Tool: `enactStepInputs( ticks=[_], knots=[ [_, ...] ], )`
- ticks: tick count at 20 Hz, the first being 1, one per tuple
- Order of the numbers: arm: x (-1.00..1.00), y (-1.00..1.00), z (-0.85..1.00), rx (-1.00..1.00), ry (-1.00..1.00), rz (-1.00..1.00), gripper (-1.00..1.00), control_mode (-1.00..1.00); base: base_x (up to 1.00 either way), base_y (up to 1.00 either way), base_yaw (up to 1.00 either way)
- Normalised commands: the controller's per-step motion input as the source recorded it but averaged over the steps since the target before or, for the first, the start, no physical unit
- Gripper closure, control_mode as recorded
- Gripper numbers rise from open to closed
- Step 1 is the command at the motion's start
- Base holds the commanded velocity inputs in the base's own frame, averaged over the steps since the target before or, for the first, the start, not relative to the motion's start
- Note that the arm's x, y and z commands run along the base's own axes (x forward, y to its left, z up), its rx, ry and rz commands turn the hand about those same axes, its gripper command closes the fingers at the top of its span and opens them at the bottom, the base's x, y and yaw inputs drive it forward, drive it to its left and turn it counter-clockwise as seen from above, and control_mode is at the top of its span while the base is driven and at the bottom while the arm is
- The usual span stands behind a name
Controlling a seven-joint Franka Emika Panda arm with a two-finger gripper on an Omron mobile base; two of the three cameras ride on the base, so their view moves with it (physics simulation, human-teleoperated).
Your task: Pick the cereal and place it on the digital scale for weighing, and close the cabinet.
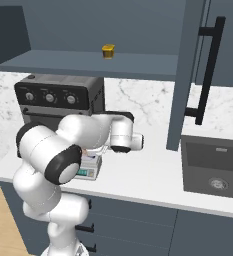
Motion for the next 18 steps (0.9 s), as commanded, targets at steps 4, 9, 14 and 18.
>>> enactStepInputs(
  ticks=[4, 9, 14, 18],
  knots=[
    [-0.06, 0.00, 0.00, 0.00, -0.05, 0.00, -1.00, -1.00, 0.00, 0.00, 0.00],
    [-0.03, -0.01, 0.00, 0.00, 0.01, 0.00, -1.00, -1.00, 0.00, 0.00, 0.00],
    [0.01, -0.11, 0.01, 0.01, 0.00, 0.00, -1.00, -1.00, 0.00, 0.00, 0.00],
    [0.05, -0.31, 0.01, 0.04, -0.02, 0.00, -1.00, -1.00, 0.00, 0.00, 0.00]
  ],
)
